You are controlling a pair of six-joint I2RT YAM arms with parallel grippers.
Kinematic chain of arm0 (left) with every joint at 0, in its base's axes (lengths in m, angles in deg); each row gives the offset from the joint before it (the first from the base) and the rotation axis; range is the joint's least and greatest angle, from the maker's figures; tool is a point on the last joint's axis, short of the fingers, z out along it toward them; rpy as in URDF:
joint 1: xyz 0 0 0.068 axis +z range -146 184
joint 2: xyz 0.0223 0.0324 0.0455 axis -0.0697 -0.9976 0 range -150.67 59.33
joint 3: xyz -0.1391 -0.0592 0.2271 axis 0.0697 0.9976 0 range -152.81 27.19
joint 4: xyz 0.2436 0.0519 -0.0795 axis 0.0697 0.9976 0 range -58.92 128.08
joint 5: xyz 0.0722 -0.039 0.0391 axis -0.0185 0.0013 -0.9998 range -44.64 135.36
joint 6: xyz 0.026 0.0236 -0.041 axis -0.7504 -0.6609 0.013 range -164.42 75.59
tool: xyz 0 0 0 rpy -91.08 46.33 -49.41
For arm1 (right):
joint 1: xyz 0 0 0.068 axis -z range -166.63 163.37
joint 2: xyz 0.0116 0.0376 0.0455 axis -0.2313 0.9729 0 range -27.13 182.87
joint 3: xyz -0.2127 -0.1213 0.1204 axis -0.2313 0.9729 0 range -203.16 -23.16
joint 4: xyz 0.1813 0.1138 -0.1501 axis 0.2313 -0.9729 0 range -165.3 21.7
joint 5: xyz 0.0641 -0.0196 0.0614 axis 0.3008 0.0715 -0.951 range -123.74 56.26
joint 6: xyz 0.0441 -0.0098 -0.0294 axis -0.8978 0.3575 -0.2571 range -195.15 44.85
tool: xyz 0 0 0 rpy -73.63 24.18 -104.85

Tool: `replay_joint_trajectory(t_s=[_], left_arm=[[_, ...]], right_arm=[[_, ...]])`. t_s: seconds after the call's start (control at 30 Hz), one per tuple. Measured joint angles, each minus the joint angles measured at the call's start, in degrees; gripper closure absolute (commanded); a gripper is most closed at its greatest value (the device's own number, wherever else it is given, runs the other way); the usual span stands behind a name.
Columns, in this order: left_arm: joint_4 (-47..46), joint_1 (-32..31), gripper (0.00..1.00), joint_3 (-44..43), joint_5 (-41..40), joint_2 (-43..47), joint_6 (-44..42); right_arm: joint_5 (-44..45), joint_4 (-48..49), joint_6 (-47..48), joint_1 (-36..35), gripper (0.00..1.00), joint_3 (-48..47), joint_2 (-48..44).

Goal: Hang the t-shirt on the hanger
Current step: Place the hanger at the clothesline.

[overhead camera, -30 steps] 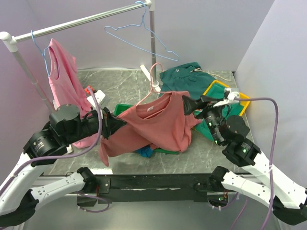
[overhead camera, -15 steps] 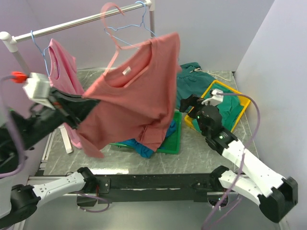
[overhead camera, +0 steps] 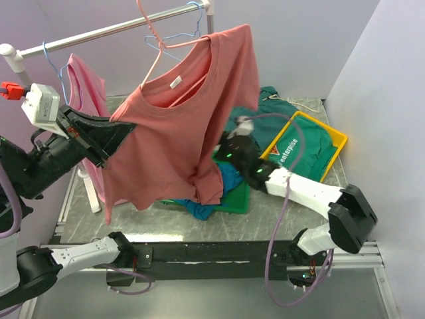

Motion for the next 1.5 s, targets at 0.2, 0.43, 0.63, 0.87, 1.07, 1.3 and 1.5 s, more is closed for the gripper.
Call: replay_joint_trajectory(t_s=[0.2,0.43,0.63,0.87,1.07,1.3,1.5], left_arm=[[1.73,0.0,0.99,-0.26,-9.53,-1.11,0.31],[1.75,0.0,0.99,9.01,-19.67,2.12,2.78],[4.85,0.0,0.99,17.68,-22.93,6.43,5.05],[6.34,0.0,0.99,21.99,-29.07,9.94,9.27],[5.18,0.0,0.99,24.72,-36.85,7.3,10.64],[1.6,0.66,0.99,21.64,-45.27,-2.21,8.96],[-2.23,7.19,0.99,19.37,-45.38,-6.45,6.43]], right_arm=[[-4.52,4.5,-1.51,-10.25,0.04,-0.61,2.75],[-13.44,8.76,-2.69,-11.45,0.05,-0.57,2.75],[-18.4,9.4,-3.28,-13.22,0.05,-0.59,2.75],[-22.49,9.57,-4.0,-14.19,0.05,-2.99,5.9],[-26.84,9.25,-5.4,-14.19,0.06,-8.9,11.61],[-31.32,8.26,-6.71,-14.19,0.06,-18.43,17.27],[-33.53,7.8,-7.8,-14.19,0.06,-22.25,18.88]])
